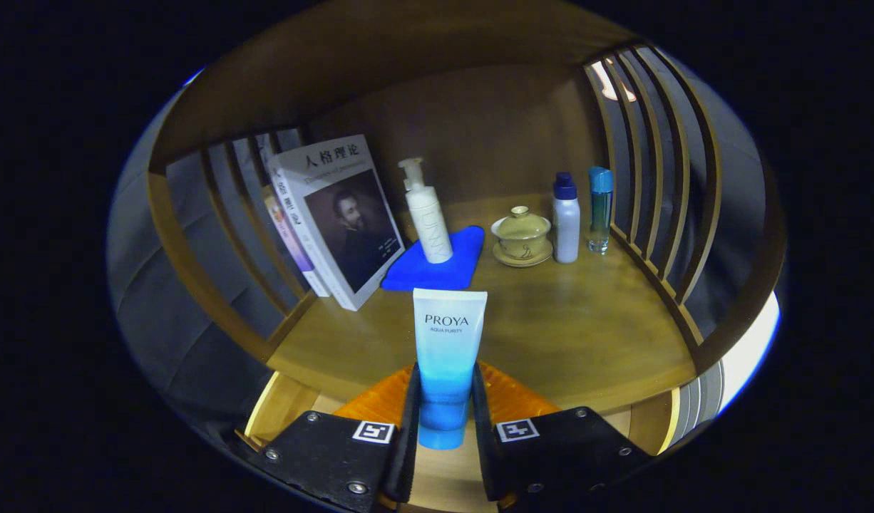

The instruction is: Pull open the drawer, take out the items inside it, and place them on the countertop above the cabinet.

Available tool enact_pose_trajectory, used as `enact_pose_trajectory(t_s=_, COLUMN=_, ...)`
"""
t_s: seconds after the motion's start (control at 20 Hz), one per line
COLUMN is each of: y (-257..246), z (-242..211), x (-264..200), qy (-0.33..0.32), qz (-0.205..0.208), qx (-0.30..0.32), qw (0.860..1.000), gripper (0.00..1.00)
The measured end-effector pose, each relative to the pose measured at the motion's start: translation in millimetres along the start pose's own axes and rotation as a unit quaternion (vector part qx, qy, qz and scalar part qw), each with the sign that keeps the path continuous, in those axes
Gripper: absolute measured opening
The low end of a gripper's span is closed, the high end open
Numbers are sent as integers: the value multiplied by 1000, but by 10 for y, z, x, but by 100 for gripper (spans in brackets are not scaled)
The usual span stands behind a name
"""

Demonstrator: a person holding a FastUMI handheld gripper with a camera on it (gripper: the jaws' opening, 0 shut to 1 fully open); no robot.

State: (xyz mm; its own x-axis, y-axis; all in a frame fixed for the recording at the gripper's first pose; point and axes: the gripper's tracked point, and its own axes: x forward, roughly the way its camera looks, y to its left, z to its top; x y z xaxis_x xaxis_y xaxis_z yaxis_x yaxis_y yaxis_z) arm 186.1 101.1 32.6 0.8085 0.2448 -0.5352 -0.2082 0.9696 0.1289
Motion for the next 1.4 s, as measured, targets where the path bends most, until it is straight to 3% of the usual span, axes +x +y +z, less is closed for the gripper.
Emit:
enact_pose_trajectory(t_s=0.35, y=-196, z=-23, x=361, qy=-3, qz=-42, qx=-11, qw=999, gripper=43)
enact_pose_trajectory(t_s=0.55, y=-133, z=58, x=321, qy=-34, qz=-41, qx=-15, qw=998, gripper=54)
enact_pose_trajectory(t_s=0.75, y=-139, z=129, x=71, qy=-70, qz=-64, qx=-30, qw=995, gripper=93)
enact_pose_trajectory(t_s=1.15, y=171, z=-51, x=-609, qy=-124, qz=-26, qx=-54, qw=991, gripper=95)
enact_pose_trajectory(t_s=1.4, y=226, z=-219, x=-927, qy=-151, qz=-23, qx=-67, qw=986, gripper=95)
